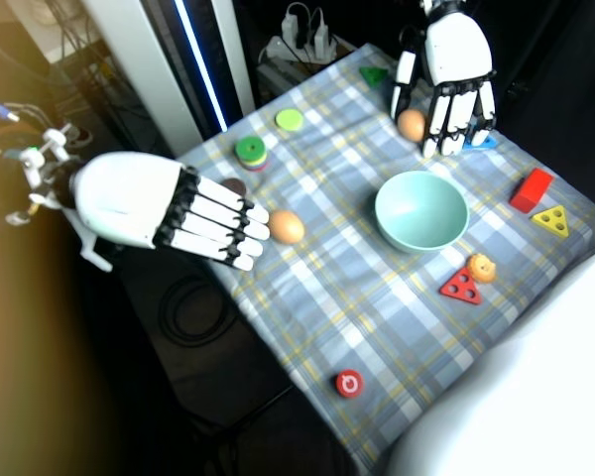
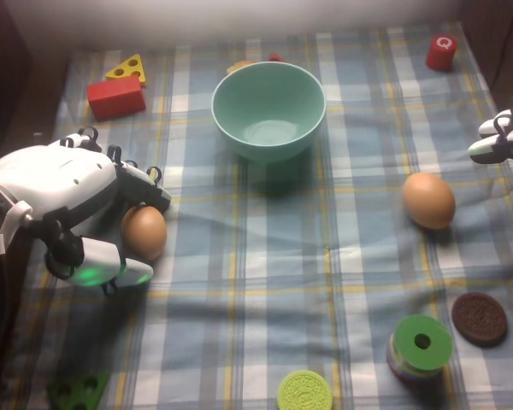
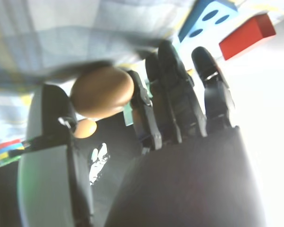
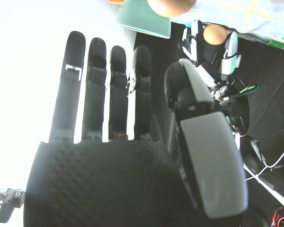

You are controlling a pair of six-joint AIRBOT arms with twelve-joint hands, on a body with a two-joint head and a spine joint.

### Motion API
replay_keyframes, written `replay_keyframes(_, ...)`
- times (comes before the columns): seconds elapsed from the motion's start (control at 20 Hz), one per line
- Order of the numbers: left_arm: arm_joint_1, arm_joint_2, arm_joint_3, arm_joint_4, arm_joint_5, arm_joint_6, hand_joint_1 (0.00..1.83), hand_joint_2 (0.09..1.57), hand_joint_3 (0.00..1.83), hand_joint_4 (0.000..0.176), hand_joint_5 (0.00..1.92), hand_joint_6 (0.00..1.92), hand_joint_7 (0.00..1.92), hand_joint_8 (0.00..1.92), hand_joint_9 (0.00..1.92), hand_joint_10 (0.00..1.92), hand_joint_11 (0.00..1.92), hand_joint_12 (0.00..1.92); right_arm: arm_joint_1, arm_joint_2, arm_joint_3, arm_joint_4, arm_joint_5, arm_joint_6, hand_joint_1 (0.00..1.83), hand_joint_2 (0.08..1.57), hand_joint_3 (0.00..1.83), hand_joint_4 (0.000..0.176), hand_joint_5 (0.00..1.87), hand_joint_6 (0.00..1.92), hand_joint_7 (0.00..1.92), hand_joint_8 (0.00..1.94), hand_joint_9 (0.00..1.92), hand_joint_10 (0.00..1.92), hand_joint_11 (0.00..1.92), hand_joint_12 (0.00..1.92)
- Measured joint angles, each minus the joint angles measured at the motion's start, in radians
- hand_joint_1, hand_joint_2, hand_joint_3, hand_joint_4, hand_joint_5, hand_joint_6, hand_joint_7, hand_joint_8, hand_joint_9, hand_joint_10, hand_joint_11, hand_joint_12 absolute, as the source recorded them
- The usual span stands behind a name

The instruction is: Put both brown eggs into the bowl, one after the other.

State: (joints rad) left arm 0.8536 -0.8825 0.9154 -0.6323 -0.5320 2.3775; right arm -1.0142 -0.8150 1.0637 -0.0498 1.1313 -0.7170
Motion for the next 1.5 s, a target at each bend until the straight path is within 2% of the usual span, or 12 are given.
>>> replay_keyframes(0.25,-0.002,-0.005,0.0,-0.015,-0.015,0.0,0.86,0.98,0.0,0.073,0.84,0.01,0.93,0.02,0.83,0.03,0.02,0.95,0.0,0.0,0.0,0.001,0.0,0.002,0.7,1.35,0.0,0.0,0.69,0.0,0.65,0.0,0.64,0.0,0.51,0.44)
replay_keyframes(0.3,-0.002,-0.008,0.0,-0.019,-0.023,0.0,1.18,1.06,0.0,0.0,0.95,0.65,1.14,0.63,0.95,0.03,0.05,0.91,0.0,0.0,0.0,0.001,0.0,0.002,0.74,1.34,0.0,0.0,0.69,0.0,0.66,0.0,0.65,0.0,0.51,0.44)
replay_keyframes(0.4,-0.002,-0.016,0.002,-0.027,-0.041,0.001,1.25,1.1,0.0,0.0,0.9,0.93,1.12,0.91,1.02,0.03,0.04,0.91,-0.001,0.0,0.0,0.001,0.0,0.002,0.75,1.34,0.0,0.0,0.69,0.0,0.66,0.0,0.65,0.0,0.52,0.42)
replay_keyframes(0.65,-0.006,-0.019,0.005,-0.03,-0.048,0.001,1.28,1.08,0.0,0.0,0.95,0.85,1.17,0.84,1.13,0.03,0.16,0.79,-0.007,0.0,0.0,0.003,0.0,0.004,0.76,1.34,0.0,0.0,0.68,0.0,0.66,0.0,0.66,0.01,0.53,0.41)
replay_keyframes(0.7,-0.016,-0.019,0.005,-0.034,-0.045,0.002,1.36,1.08,0.0,0.0,0.96,0.8,1.2,0.72,0.94,0.98,0.14,0.81,-0.007,0.0,0.001,0.004,0.0,0.004,0.76,1.34,0.0,0.0,0.68,0.0,0.66,0.0,0.65,0.0,0.53,0.41)
replay_keyframes(0.8,-0.023,-0.021,0.007,-0.032,-0.043,-0.017,1.39,1.06,0.0,0.0,1.0,0.74,1.27,0.58,0.94,1.14,0.19,0.79,-0.007,0.0,0.001,0.004,0.0,0.004,0.77,1.34,0.0,0.0,0.68,0.0,0.65,0.0,0.65,0.0,0.52,0.41)
replay_keyframes(0.9,-0.04,-0.027,0.009,-0.027,-0.025,-0.029,1.39,1.08,0.0,0.0,0.94,0.87,1.21,0.67,0.92,1.18,0.17,0.73,-0.007,0.0,0.001,0.005,-0.001,0.004,0.69,1.35,0.0,0.0,0.68,0.0,0.66,0.0,0.66,0.0,0.54,0.4)
replay_keyframes(0.95,-0.053,-0.029,0.009,-0.015,-0.021,-0.042,1.39,1.07,0.0,0.0,0.98,0.75,1.24,0.59,0.97,1.17,0.18,0.69,-0.007,0.0,0.001,0.004,0.0,0.004,0.7,1.35,0.0,0.0,0.68,0.0,0.66,0.0,0.66,0.0,0.54,0.39)
replay_keyframes(1.0,-0.077,-0.031,0.013,0.0,-0.021,-0.059,1.31,1.06,0.01,0.0,0.98,0.79,1.23,0.69,1.03,0.63,0.16,0.67,-0.007,0.0,0.001,0.004,0.0,0.005,0.73,1.34,0.0,0.0,0.68,0.0,0.66,0.0,0.66,0.0,0.55,0.39)
replay_keyframes(1.1,-0.122,-0.032,0.028,0.014,-0.039,-0.071,1.27,1.09,0.0,0.0,0.91,0.92,1.15,0.86,1.15,0.2,0.16,0.66,-0.007,0.0,0.001,0.005,0.0,0.005,0.71,1.35,0.0,0.0,0.69,0.0,0.67,0.0,0.67,0.0,0.55,0.39)
replay_keyframes(1.3,-0.206,-0.065,0.077,0.026,-0.063,-0.078,1.26,1.05,0.0,0.0,1.03,0.78,1.22,0.71,1.21,0.04,0.16,0.71,-0.007,0.0,0.001,0.006,0.0,0.005,0.71,1.35,0.0,0.0,0.69,0.0,0.68,0.0,0.68,0.0,0.57,0.39)
replay_keyframes(1.5,-0.343,-0.186,0.188,0.048,0.005,-0.081,1.26,1.05,0.0,0.0,1.01,0.84,1.25,0.61,1.16,0.0,0.25,0.5,-0.007,-0.006,0.004,0.005,0.001,0.005,0.69,1.35,0.0,0.0,0.68,0.0,0.67,0.0,0.68,0.0,0.57,0.37)
